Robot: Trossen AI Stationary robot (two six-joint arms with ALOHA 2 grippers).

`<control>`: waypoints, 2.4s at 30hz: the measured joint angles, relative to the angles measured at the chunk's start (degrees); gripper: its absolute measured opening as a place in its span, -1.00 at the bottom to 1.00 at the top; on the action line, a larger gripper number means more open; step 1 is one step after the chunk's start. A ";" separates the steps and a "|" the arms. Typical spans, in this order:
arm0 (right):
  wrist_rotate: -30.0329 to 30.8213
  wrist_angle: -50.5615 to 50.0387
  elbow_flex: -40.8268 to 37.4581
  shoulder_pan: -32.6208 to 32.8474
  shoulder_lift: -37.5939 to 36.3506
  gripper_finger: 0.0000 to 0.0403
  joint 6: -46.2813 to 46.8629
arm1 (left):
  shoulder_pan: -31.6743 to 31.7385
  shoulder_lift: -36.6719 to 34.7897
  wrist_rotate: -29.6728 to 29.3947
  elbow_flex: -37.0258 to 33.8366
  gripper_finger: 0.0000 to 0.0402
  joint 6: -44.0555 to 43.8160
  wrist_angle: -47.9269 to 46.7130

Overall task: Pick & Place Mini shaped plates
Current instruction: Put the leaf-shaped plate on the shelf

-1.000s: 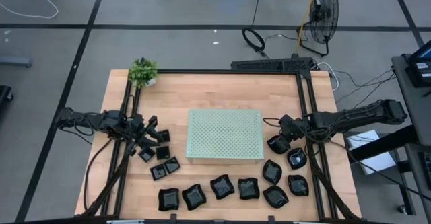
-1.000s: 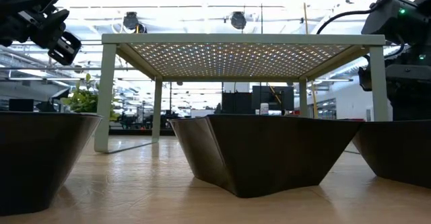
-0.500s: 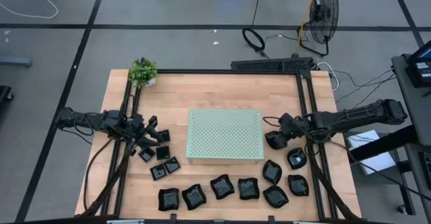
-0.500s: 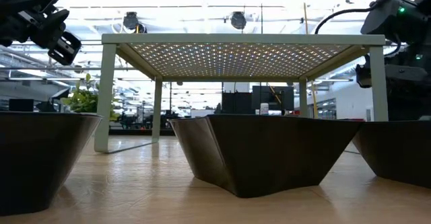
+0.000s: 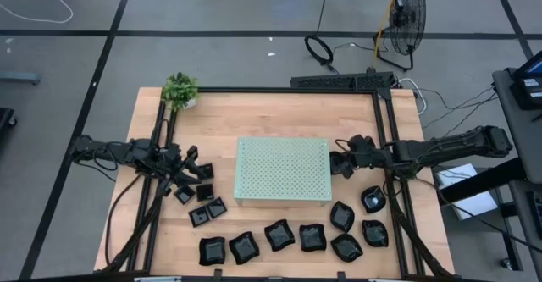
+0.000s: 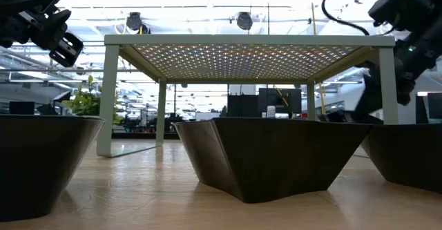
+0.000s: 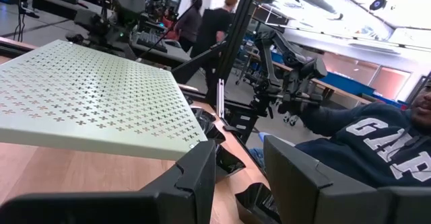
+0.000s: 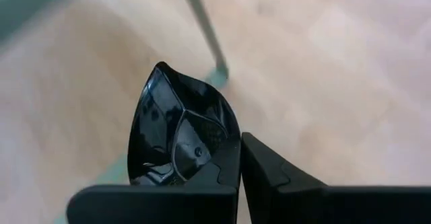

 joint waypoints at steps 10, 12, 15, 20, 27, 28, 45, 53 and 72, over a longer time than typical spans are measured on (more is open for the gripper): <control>10.33 3.22 0.00 -3.34 -0.87 -1.00 -5.95 | -0.01 0.00 0.00 0.00 -0.36 0.00 0.00; 10.44 3.63 0.00 -4.87 -0.87 -1.00 -6.86 | -0.02 0.00 -0.01 0.00 -0.36 0.00 0.00; 10.28 4.34 0.00 -6.79 -0.87 -1.00 -7.50 | 0.00 0.00 -0.01 0.00 -0.36 0.00 0.00; 6.76 4.33 0.00 -7.49 -0.87 -1.00 -7.43 | 0.00 0.00 -0.01 0.00 -0.36 0.00 0.00; 6.84 0.59 -0.02 -7.98 -0.84 -1.00 -5.50 | -0.01 0.00 0.00 0.00 -0.36 -0.01 0.00; 7.44 0.16 -0.02 -8.16 -0.86 -1.00 -5.45 | 0.00 0.00 -0.01 0.00 -0.36 0.00 0.00; 7.36 27.47 -0.04 -21.37 5.15 -1.00 -27.60 | 0.00 0.01 0.00 0.00 -0.36 0.00 0.00; -2.79 31.04 -0.04 -24.68 11.79 -1.00 -28.66 | 0.00 0.00 0.01 0.00 -0.36 0.00 0.00; -4.38 39.18 -0.04 -24.35 5.07 -1.00 -30.66 | 0.00 0.00 0.00 0.00 -0.36 0.00 0.00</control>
